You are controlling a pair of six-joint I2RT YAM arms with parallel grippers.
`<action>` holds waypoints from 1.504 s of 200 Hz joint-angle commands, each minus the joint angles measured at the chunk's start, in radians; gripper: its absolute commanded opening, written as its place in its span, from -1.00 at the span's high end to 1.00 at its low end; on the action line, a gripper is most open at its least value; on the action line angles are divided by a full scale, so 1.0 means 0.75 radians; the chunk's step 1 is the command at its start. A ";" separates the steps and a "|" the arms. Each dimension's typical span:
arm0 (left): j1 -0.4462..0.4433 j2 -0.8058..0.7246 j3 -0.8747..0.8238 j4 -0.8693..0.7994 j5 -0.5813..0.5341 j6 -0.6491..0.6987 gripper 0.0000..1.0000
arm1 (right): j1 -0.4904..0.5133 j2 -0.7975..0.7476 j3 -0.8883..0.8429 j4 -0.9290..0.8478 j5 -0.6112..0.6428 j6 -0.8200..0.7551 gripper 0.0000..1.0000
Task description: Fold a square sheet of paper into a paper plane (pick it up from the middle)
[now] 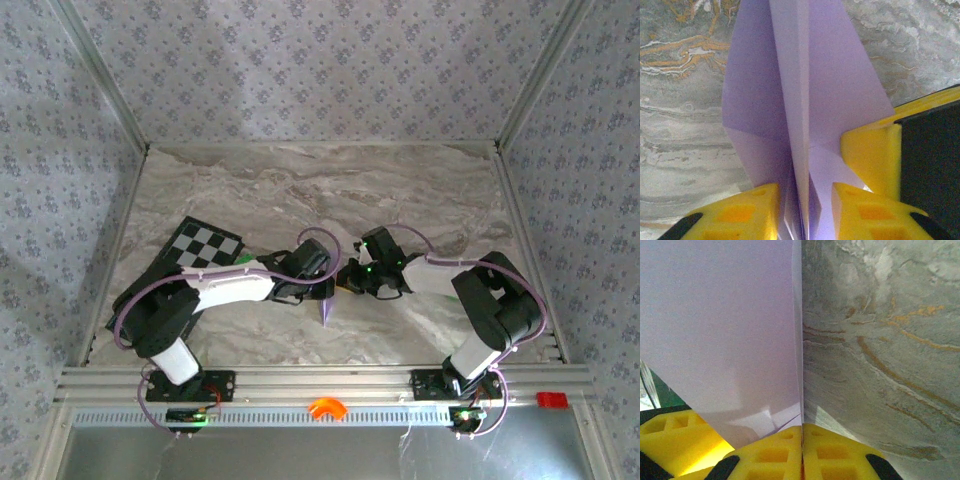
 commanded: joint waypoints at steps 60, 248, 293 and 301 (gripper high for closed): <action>-0.010 0.053 0.028 0.013 0.046 0.000 0.50 | -0.009 0.004 -0.025 0.025 -0.025 0.035 0.82; -0.011 0.075 0.126 -0.172 -0.074 -0.009 0.84 | -0.082 -0.110 -0.061 -0.020 -0.041 -0.003 0.35; -0.010 0.165 0.300 -0.457 -0.213 -0.004 0.85 | -0.230 -0.286 -0.141 -0.206 -0.003 -0.098 0.20; -0.008 0.181 0.315 -0.473 -0.215 -0.002 0.85 | -0.258 -0.309 -0.157 -0.227 -0.004 -0.110 0.20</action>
